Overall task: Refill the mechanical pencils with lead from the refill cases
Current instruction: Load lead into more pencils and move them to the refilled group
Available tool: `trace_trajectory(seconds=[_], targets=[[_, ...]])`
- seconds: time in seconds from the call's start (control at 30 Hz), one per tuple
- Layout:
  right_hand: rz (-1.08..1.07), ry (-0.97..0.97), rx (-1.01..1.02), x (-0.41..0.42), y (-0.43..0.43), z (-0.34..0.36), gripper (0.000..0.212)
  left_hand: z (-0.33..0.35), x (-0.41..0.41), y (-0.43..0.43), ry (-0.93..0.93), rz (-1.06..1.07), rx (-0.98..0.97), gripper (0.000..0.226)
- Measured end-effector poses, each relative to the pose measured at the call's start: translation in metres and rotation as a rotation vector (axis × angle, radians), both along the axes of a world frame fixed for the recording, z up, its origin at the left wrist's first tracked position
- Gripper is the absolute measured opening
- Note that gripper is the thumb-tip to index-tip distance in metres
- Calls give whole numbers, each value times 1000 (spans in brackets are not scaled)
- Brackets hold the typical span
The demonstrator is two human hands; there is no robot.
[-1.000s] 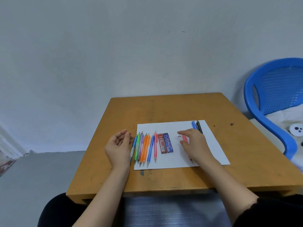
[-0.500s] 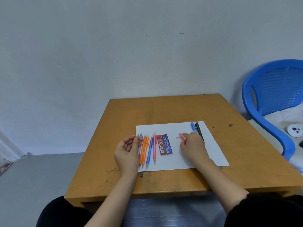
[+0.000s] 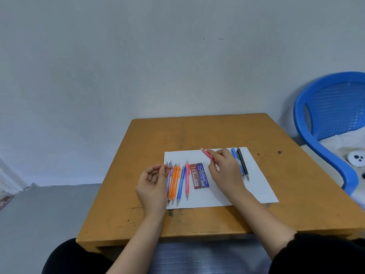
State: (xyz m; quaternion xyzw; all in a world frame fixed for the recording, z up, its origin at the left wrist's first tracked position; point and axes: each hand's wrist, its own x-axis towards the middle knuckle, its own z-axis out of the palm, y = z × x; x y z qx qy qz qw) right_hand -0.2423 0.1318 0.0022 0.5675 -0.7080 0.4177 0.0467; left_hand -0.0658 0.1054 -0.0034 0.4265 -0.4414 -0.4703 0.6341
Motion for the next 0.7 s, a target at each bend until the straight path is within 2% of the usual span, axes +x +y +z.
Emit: trace_trajectory(seconds=[0.2, 0.3, 0.47, 0.7], targets=[[131, 9, -105, 3, 0, -10, 32, -1, 1, -2, 31, -1, 40, 10], [139, 30, -133, 3, 2, -15, 29, 0, 2, -1, 46, -20, 48, 11], [176, 46, -120, -1, 8, -24, 39, 3, 1, 0, 71, -58, 53, 10], [140, 56, -152, -4, 11, -28, 29, 6, 2, 4, 96, -97, 59, 8]])
